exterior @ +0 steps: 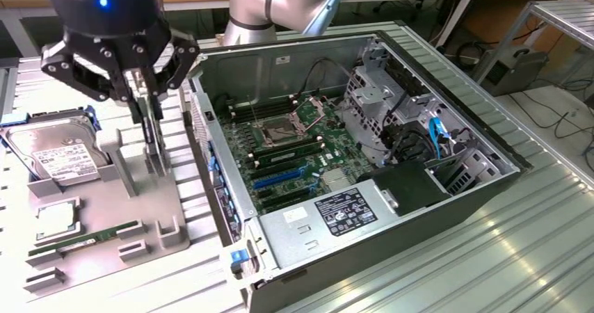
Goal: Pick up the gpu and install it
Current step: 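Pick up the gpu and move the gpu toward the slot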
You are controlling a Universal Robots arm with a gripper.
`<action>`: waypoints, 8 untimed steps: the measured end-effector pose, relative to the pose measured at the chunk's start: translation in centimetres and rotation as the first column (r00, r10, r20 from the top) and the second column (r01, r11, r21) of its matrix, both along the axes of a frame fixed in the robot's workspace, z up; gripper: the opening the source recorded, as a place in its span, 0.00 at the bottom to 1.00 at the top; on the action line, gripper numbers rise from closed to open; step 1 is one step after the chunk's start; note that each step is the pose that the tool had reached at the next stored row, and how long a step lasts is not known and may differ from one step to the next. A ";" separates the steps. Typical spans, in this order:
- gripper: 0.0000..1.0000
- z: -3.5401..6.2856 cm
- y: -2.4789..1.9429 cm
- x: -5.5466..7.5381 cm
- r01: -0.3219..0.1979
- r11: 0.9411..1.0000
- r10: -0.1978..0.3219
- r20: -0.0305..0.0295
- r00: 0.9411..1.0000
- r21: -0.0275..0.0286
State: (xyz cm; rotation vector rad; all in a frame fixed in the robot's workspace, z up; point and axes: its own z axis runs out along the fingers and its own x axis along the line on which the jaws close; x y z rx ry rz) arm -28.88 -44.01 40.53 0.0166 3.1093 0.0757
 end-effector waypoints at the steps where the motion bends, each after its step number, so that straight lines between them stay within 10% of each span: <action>1: 0.26 0.55 -0.06 0.3 0.000 1.000 0.000 -0.002 1.000 0.000; 8: 0.26 3.78 -0.31 3.2 0.000 1.000 0.000 -0.017 1.000 0.000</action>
